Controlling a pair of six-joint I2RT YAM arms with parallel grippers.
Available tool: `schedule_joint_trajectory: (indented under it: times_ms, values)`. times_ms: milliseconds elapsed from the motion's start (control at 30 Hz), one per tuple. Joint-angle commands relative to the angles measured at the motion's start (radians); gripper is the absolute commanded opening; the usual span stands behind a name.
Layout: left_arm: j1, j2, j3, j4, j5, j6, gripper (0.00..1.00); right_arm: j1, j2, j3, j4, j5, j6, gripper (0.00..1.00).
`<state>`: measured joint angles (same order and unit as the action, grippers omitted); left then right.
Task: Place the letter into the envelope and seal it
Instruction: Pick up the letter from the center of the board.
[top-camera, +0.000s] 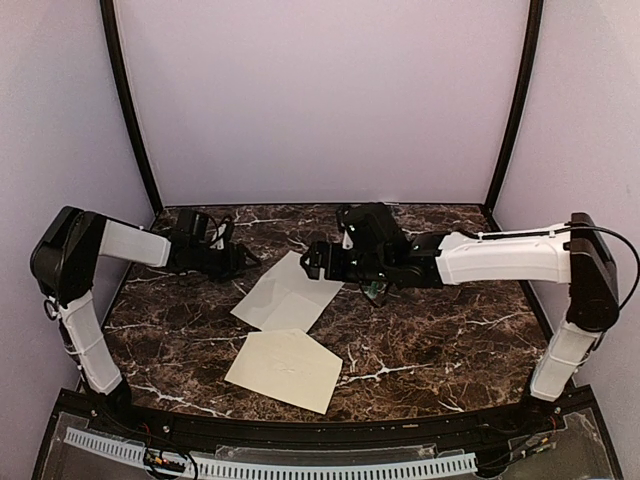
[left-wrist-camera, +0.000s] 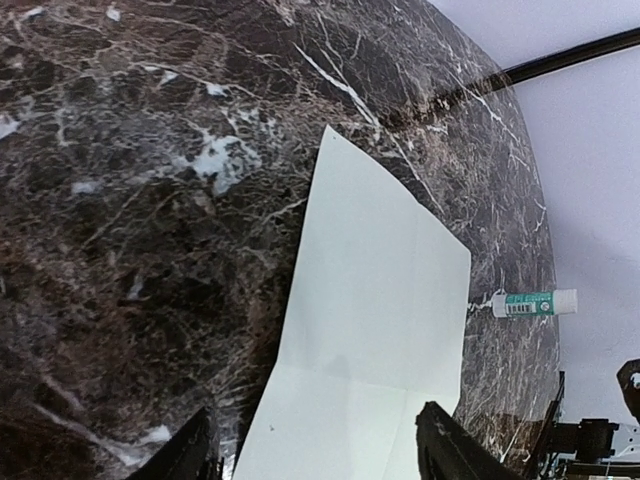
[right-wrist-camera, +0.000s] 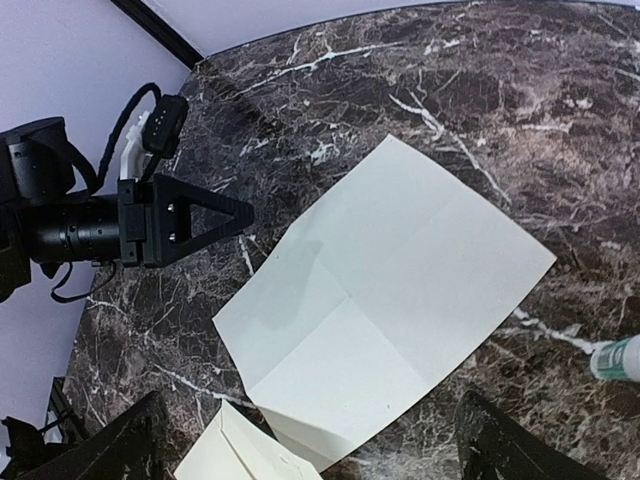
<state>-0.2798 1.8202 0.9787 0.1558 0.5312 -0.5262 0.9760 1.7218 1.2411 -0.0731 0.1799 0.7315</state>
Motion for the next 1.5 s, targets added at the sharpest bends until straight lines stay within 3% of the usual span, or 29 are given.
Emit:
schedule_joint_trajectory:
  times_ms: [0, 200, 700, 1467]
  values:
    - [-0.038, 0.043, 0.057, -0.011, -0.028, 0.046, 0.67, 0.033, 0.043, -0.017, -0.006, 0.005, 0.156, 0.96]
    - [-0.049, 0.105, 0.095, -0.022, -0.066, 0.076, 0.7, 0.039, 0.129, 0.011, -0.039, -0.011, 0.228, 0.96]
    - [-0.054, 0.173, 0.128, -0.019, -0.007, 0.09, 0.71, 0.037, 0.259, 0.046, 0.001, -0.023, 0.252, 0.96]
    - [-0.078, 0.197, 0.147, -0.147, 0.094, 0.087, 0.7, 0.001, 0.333, 0.044, 0.115, -0.066, 0.258, 0.96]
